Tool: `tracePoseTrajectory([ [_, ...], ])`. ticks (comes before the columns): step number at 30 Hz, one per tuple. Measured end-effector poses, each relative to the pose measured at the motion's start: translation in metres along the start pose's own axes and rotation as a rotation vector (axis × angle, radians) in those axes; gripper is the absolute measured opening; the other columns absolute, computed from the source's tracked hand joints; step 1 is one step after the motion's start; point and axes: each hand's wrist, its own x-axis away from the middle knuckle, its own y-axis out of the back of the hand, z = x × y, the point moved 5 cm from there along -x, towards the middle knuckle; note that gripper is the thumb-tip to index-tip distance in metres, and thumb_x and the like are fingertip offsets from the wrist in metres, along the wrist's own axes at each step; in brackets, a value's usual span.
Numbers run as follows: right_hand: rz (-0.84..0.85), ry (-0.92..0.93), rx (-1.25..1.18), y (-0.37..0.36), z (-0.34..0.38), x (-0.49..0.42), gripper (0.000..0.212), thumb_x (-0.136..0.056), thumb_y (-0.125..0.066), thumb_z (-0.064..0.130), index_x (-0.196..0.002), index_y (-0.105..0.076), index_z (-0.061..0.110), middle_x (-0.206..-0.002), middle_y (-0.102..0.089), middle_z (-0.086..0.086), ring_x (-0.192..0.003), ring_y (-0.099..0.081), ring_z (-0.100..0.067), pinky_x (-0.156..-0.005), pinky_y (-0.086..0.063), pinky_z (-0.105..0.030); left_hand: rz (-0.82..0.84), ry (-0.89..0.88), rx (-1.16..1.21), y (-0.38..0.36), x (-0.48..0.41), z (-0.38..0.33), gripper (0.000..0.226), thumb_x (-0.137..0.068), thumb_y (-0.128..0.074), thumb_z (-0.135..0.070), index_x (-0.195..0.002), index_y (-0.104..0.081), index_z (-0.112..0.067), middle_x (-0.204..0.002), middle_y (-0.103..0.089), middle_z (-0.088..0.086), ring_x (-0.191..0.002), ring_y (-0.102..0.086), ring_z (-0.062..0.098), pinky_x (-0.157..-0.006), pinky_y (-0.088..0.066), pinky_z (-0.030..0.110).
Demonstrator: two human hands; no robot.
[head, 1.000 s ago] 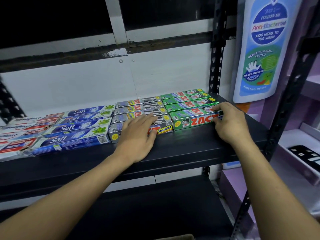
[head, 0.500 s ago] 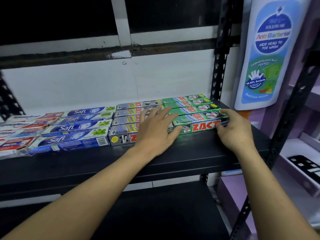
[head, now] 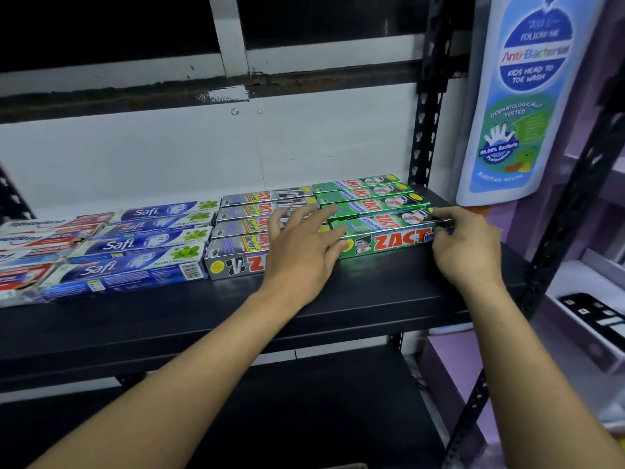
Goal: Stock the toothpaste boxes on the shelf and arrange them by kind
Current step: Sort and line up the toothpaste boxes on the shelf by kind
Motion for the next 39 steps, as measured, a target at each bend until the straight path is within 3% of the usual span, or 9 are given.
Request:
tracePoseTrajectory([
  [5,0.01,-0.008,-0.045,0.001,0.002,0.001,0.037,-0.089,-0.055,0.01,-0.124,-0.065,0.018,-0.115,-0.069,-0.008,-0.091,-0.06,-0.021,-0.079,-0.041,-0.024,0.001,0.009,0.008,0.002,0.0,0.0,0.031,-0.097,-0.056,-0.047,-0.122,-0.069,-0.035,-0.142,-0.057,-0.01,-0.134,-0.045,0.02,-0.111,-0.016,0.048],
  [9,0.008,-0.14,-0.33,0.007,-0.001,-0.006,0.041,-0.087,-0.062,0.027,-0.127,-0.06,0.021,-0.122,-0.066,0.005,-0.106,-0.059,-0.011,-0.088,-0.044,-0.026,0.053,0.113,-0.011,0.002,-0.002,0.003,0.065,-0.089,-0.048,-0.069,-0.142,-0.048,-0.032,-0.149,-0.048,-0.012,-0.14,-0.037,0.014,-0.118,-0.008,0.044],
  [13,0.08,-0.147,-0.442,0.005,0.003,-0.01,0.04,-0.088,-0.061,0.03,-0.127,-0.057,0.023,-0.116,-0.062,0.009,-0.095,-0.059,-0.004,-0.073,-0.041,-0.021,0.107,0.113,-0.112,0.001,-0.008,-0.004,0.086,-0.081,-0.036,-0.083,-0.148,-0.036,-0.029,-0.152,-0.045,-0.009,-0.148,-0.026,0.017,-0.121,0.006,0.048],
  [16,0.123,-0.151,-0.48,0.004,0.003,-0.02,0.037,-0.087,-0.062,0.03,-0.123,-0.06,0.024,-0.114,-0.062,0.007,-0.089,-0.057,0.001,-0.071,-0.042,-0.021,0.121,0.056,-0.17,0.002,-0.015,-0.009,0.087,-0.08,-0.032,-0.084,-0.147,-0.039,-0.029,-0.15,-0.048,-0.008,-0.148,-0.027,0.019,-0.121,0.008,0.049],
  [20,0.234,-0.153,-0.435,-0.001,0.002,-0.035,0.041,-0.083,-0.063,0.032,-0.124,-0.061,0.026,-0.121,-0.063,0.005,-0.11,-0.058,-0.014,-0.089,-0.044,-0.03,0.202,0.028,-0.172,-0.004,-0.026,-0.007,0.094,-0.078,-0.027,-0.089,-0.148,-0.041,-0.027,-0.155,-0.042,-0.005,-0.148,-0.028,0.018,-0.123,0.004,0.049],
  [25,0.271,-0.102,-0.366,-0.014,0.002,-0.037,0.049,-0.089,-0.057,0.035,-0.137,-0.055,0.025,-0.135,-0.056,0.005,-0.117,-0.052,-0.013,-0.085,-0.038,-0.028,0.238,0.004,-0.193,-0.012,-0.029,-0.007,0.097,-0.078,-0.024,-0.089,-0.144,-0.047,-0.023,-0.151,-0.048,-0.005,-0.147,-0.031,0.016,-0.122,0.01,0.05],
  [32,0.224,-0.094,-0.369,-0.01,0.0,-0.037,0.022,-0.093,-0.054,0.031,-0.114,-0.06,0.03,-0.112,-0.057,0.007,-0.095,-0.05,-0.007,-0.066,-0.033,-0.017,0.238,-0.005,-0.21,-0.013,-0.027,-0.011,0.094,-0.08,-0.025,-0.086,-0.143,-0.05,-0.02,-0.148,-0.05,-0.004,-0.141,-0.041,0.011,-0.122,0.008,0.052],
  [36,0.19,-0.11,-0.378,-0.009,-0.002,-0.038,0.024,-0.092,-0.055,0.031,-0.115,-0.062,0.027,-0.112,-0.058,0.006,-0.097,-0.054,-0.008,-0.069,-0.036,-0.02,0.21,-0.012,-0.204,-0.012,-0.028,-0.013,0.083,-0.081,-0.027,-0.081,-0.128,-0.06,-0.021,-0.134,-0.062,-0.006,-0.125,-0.055,0.01,-0.122,0.005,0.052],
  [39,0.184,-0.115,-0.369,-0.01,-0.004,-0.038,0.025,-0.091,-0.055,0.032,-0.115,-0.062,0.027,-0.113,-0.06,0.006,-0.105,-0.054,-0.012,-0.079,-0.039,-0.029,0.206,-0.018,-0.213,-0.012,-0.027,-0.014,0.081,-0.082,-0.028,-0.081,-0.125,-0.061,-0.021,-0.132,-0.062,-0.007,-0.122,-0.057,0.009,-0.122,0.002,0.052],
])
